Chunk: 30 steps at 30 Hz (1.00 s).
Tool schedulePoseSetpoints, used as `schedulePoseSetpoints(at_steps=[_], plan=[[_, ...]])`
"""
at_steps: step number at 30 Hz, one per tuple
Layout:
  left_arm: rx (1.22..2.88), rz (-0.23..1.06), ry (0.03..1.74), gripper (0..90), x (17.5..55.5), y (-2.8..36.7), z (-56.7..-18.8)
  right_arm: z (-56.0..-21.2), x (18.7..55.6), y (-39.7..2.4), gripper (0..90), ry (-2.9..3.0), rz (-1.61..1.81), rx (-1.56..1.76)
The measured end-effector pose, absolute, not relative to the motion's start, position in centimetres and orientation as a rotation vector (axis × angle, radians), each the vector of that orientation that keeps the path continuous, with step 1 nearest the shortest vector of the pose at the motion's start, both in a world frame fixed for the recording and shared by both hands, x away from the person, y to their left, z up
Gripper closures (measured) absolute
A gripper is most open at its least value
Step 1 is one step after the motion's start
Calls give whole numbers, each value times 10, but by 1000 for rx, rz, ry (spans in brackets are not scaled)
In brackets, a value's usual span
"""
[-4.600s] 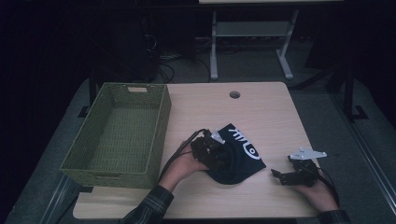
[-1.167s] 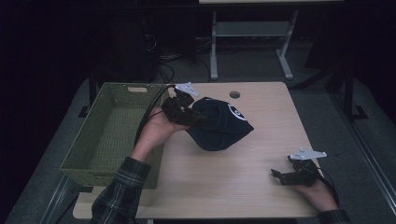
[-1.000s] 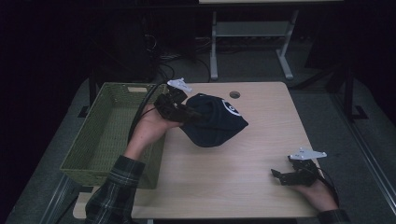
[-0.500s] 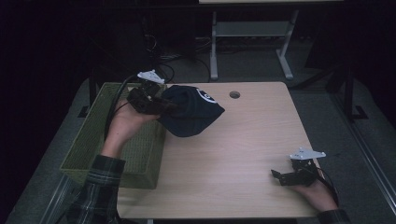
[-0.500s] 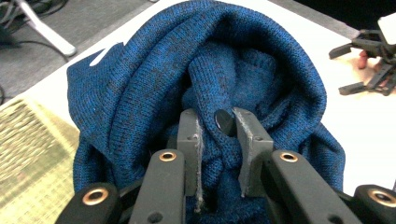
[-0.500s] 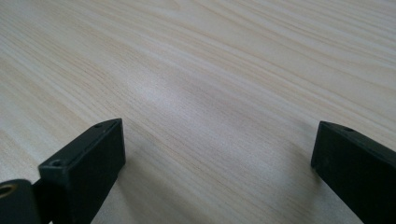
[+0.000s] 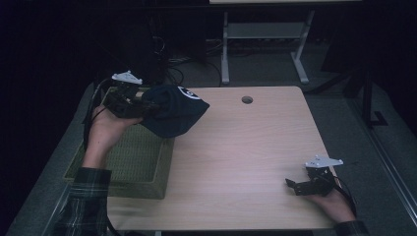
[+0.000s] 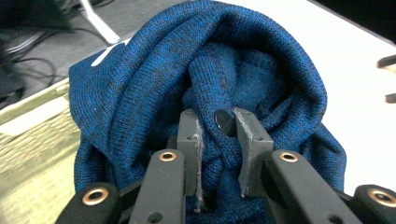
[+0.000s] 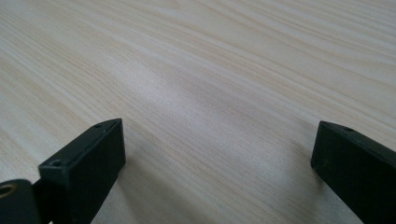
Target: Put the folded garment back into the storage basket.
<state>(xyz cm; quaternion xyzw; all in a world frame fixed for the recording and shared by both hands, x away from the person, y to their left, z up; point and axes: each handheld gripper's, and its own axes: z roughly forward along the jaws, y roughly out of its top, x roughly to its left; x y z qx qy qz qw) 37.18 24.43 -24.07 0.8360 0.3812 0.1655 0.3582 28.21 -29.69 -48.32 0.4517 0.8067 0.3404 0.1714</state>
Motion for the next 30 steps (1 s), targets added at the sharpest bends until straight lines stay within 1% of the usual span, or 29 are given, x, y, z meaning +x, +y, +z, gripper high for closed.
schedulePoseSetpoints(at_steps=[7,14,23,30], plan=[[2117,502,1097,734,371,273,-248,-483,282,-297,27,2292,966,1283],[2081,544,1191,734,369,297,-256,-483,282,-297,27,2292,966,1283],[2048,569,1303,734,368,321,-274,-483,282,-297,27,2295,965,1283],[2041,559,1358,734,370,332,-292,-483,282,-297,27,2295,964,1282]])
